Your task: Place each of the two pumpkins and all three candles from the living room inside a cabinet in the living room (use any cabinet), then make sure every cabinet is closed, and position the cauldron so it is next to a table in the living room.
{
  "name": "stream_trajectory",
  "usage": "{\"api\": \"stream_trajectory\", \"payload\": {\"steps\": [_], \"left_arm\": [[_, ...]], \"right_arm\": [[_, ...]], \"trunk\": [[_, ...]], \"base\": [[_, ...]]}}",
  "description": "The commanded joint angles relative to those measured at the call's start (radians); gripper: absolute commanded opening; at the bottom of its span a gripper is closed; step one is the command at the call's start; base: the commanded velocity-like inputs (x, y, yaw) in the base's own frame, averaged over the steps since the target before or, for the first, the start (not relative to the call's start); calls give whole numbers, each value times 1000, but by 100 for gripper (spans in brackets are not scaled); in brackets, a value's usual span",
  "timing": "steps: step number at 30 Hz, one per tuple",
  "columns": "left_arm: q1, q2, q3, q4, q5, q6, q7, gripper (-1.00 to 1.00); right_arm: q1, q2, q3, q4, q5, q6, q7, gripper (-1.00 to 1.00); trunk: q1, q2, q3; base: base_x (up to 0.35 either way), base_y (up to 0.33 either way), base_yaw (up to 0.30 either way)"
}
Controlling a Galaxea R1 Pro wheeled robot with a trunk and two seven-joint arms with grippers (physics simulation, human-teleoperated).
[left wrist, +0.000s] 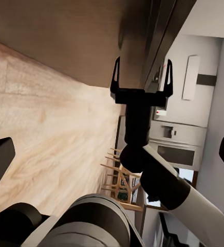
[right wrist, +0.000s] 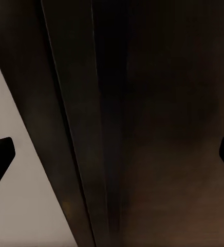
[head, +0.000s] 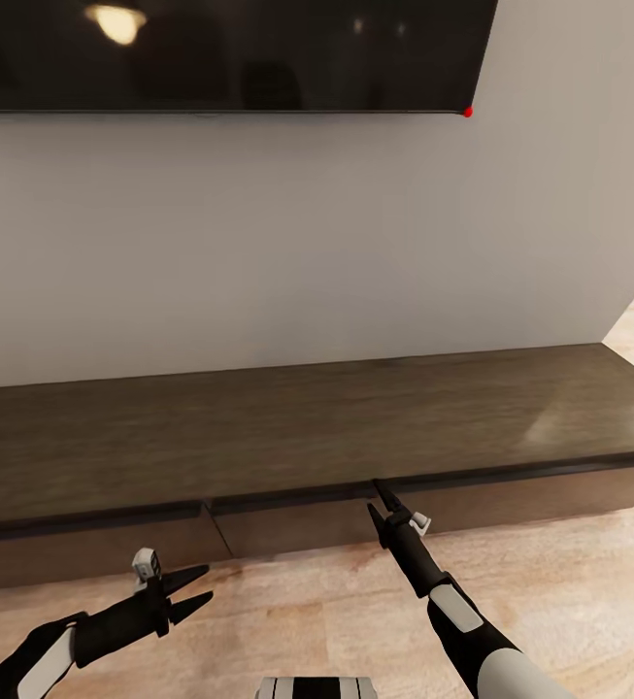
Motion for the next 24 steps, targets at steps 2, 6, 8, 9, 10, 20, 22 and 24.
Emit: {"api": "stream_trajectory", "payload": {"steps": [2,6,8,9,10,20,22,24], "left_arm": [[0,1,-6,0,8,9,-2,100],[0,1,-6,0,8,10,-2,100],[0,0,-6,0,8,10,-2,100],[0,0,-6,0,8,10,-2,100],[0,0,-6,0,8,10,-2,100],[0,1,-6,0,8,9,-2,100],[0,1,-6,0,8,9,-2,100],[0,1,-6,0,8,9,-2,100]], "right_arm": [[0,1,-4,0,-4,10,3,100],[0,1,-4,0,-4,10,3,100],[0,1,-4,0,-4,11,3,-100],[0,1,-4,0,-4,11,3,-100],[0,1,-4,0,-4,10,3,-100],[0,1,-4,0,-4,12,3,-100],[0,1,-4,0,-4,12,2,-100],[0,1,-4,0,-4,12,2,-100]], "trunk": [[0,0,-1],[0,0,-1],[0,0,-1],[0,0,-1],[0,0,-1],[0,0,-1],[0,0,-1],[0,0,-1]], "base": [[2,0,0],[0,0,0],[0,0,0],[0,0,0],[0,0,0],[0,0,0],[0,0,0],[0,0,0]]}}
